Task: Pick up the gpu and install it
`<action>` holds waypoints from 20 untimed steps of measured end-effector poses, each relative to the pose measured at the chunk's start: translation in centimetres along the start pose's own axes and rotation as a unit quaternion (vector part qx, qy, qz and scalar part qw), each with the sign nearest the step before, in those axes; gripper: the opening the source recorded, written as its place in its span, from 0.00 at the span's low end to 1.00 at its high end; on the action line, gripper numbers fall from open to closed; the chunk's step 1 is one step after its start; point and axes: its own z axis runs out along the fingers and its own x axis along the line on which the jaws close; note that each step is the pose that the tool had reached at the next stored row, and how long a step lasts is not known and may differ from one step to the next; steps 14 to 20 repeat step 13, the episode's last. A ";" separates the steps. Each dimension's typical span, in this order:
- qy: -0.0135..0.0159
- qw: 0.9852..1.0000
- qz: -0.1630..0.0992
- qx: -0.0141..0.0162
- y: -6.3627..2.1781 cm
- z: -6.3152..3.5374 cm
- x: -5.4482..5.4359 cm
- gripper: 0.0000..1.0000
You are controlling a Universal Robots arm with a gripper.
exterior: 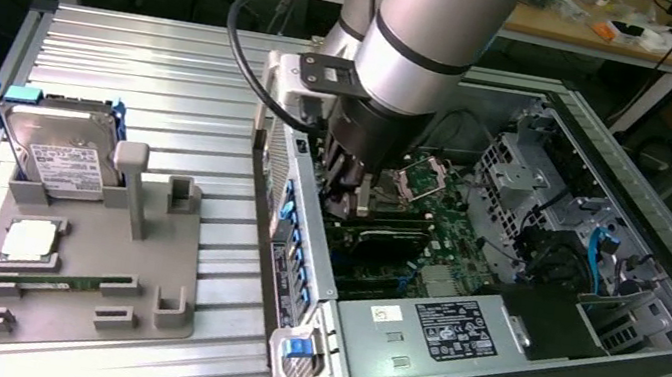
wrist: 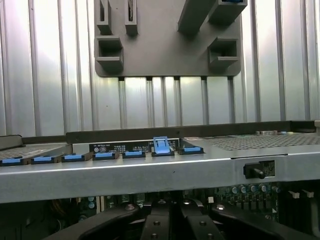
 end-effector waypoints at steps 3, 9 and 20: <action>0.000 1.000 0.000 0.000 -0.91 -0.08 0.0 0.11; 0.000 1.000 0.000 0.000 -1.23 -0.10 -0.1 0.11; 0.000 1.000 0.000 0.000 -1.23 -0.10 -0.1 0.11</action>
